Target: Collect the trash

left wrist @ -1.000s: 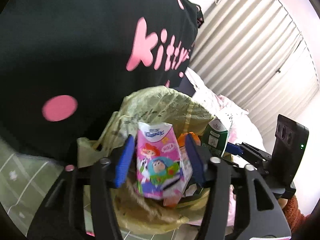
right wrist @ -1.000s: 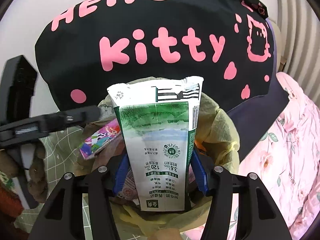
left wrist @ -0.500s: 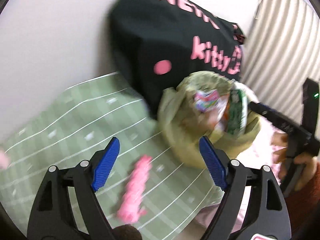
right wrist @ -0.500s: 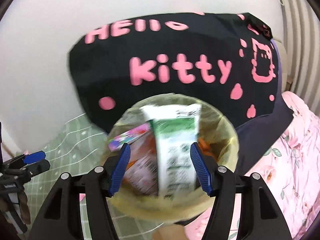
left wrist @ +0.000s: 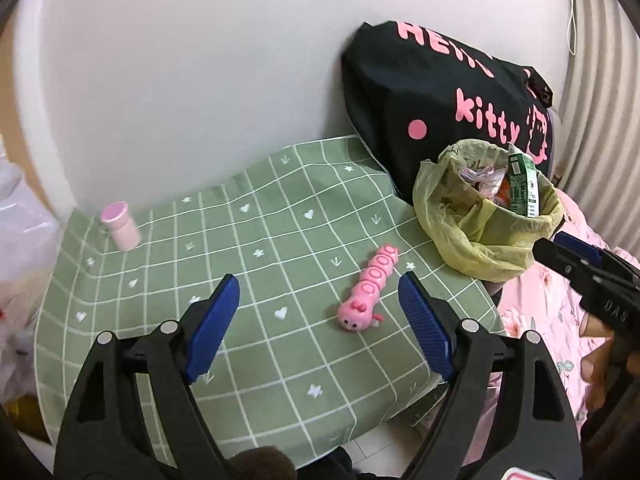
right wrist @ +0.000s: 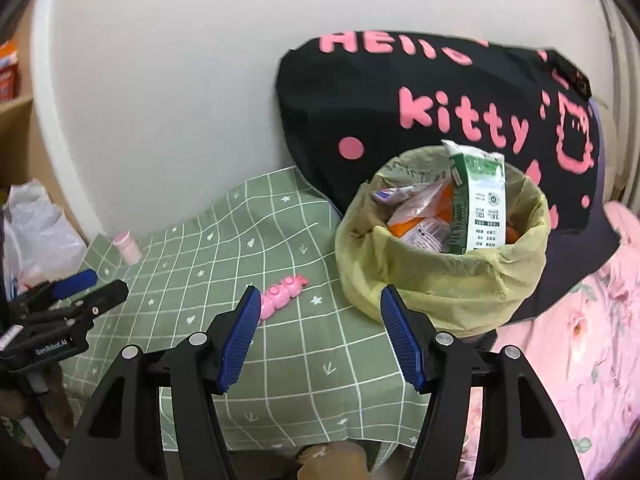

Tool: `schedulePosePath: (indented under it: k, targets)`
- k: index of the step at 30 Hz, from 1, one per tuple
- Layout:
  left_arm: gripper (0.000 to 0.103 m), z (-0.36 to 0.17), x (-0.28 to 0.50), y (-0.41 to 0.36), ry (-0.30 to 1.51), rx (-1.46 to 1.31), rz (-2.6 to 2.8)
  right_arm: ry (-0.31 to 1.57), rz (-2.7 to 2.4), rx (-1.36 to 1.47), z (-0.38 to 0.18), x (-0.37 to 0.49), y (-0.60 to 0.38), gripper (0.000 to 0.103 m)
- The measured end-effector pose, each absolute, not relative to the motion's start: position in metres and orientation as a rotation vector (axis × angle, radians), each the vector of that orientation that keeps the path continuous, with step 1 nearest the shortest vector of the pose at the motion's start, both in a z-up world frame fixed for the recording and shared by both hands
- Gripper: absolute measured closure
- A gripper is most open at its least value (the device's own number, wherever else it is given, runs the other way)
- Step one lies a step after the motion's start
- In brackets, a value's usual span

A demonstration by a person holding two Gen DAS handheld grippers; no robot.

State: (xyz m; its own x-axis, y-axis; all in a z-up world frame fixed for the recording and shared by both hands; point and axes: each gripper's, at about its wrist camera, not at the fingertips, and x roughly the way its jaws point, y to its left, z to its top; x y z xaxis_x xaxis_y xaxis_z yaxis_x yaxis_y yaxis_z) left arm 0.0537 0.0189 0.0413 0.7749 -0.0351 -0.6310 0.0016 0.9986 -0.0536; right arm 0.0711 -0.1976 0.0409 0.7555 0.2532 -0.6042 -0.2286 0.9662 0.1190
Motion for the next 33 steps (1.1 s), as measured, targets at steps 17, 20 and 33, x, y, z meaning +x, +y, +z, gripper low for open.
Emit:
schedulePosePath:
  k: [17,20,33]
  targets:
    - [0.025,0.054,0.028,0.023,0.643,-0.075,-0.007,0.623,0.281,0.011,0.056,0.049,-0.176,0.044]
    - [0.026,0.052,0.029,0.023,0.649,-0.077,-0.006,0.618,0.281,0.017,0.055,0.049,-0.176,0.044]
    - [0.026,0.053,0.026,0.014,0.646,-0.054,-0.020,0.619,0.269,0.033,0.054,0.047,-0.180,0.044]
